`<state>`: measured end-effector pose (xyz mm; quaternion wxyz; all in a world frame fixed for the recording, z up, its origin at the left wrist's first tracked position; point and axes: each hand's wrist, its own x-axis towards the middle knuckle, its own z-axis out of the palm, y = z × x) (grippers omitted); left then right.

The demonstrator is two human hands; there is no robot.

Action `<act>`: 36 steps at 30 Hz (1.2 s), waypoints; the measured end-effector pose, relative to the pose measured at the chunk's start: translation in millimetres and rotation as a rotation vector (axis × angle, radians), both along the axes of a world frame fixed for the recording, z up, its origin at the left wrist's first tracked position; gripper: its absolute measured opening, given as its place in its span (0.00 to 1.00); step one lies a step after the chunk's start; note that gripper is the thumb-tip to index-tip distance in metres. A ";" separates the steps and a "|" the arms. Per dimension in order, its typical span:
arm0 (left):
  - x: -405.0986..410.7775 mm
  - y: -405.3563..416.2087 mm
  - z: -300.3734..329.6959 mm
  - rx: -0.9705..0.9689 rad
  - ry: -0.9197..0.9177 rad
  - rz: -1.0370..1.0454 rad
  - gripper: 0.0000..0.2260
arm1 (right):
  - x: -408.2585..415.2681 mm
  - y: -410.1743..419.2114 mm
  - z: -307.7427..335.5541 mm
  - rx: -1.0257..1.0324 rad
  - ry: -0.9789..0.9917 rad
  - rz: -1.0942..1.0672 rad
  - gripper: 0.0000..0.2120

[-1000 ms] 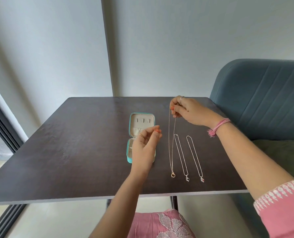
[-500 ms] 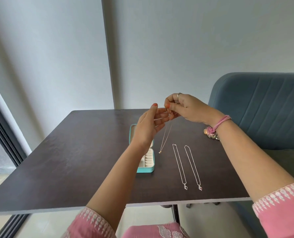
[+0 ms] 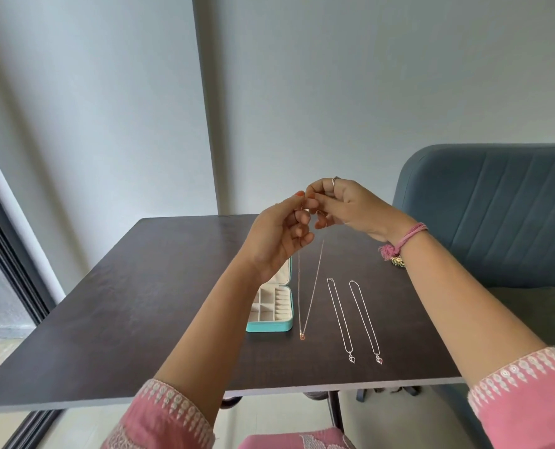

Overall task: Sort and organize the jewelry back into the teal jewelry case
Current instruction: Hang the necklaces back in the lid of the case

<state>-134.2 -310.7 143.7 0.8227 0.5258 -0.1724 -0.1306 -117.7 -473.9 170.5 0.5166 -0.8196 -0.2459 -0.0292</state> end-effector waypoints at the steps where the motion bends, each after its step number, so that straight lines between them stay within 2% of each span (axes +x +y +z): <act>1: -0.2 0.6 0.8 -0.007 -0.003 -0.001 0.12 | -0.8 0.8 -1.0 0.036 0.014 0.006 0.06; 6: -1.0 4.2 7.7 -0.067 -0.001 -0.003 0.10 | -3.9 6.2 -8.2 0.265 0.103 0.047 0.05; 12: 2.0 8.9 18.9 -0.174 0.062 0.040 0.09 | -9.4 10.9 -30.5 0.454 0.200 0.081 0.11; 18: 5.9 12.6 22.1 -0.268 0.112 0.098 0.08 | -12.3 17.6 -61.8 0.408 0.117 -0.008 0.07; 26: 9.6 17.0 25.8 -0.363 0.039 0.170 0.08 | -19.9 28.4 -80.4 0.235 -0.027 -0.070 0.08; 31: 14.3 19.5 22.2 -0.241 -0.069 0.201 0.10 | -24.2 29.9 -78.4 0.042 -0.143 -0.046 0.09; 36: 14.0 21.8 16.9 -0.080 -0.080 0.119 0.12 | -28.8 32.0 -52.3 0.074 -0.185 -0.059 0.06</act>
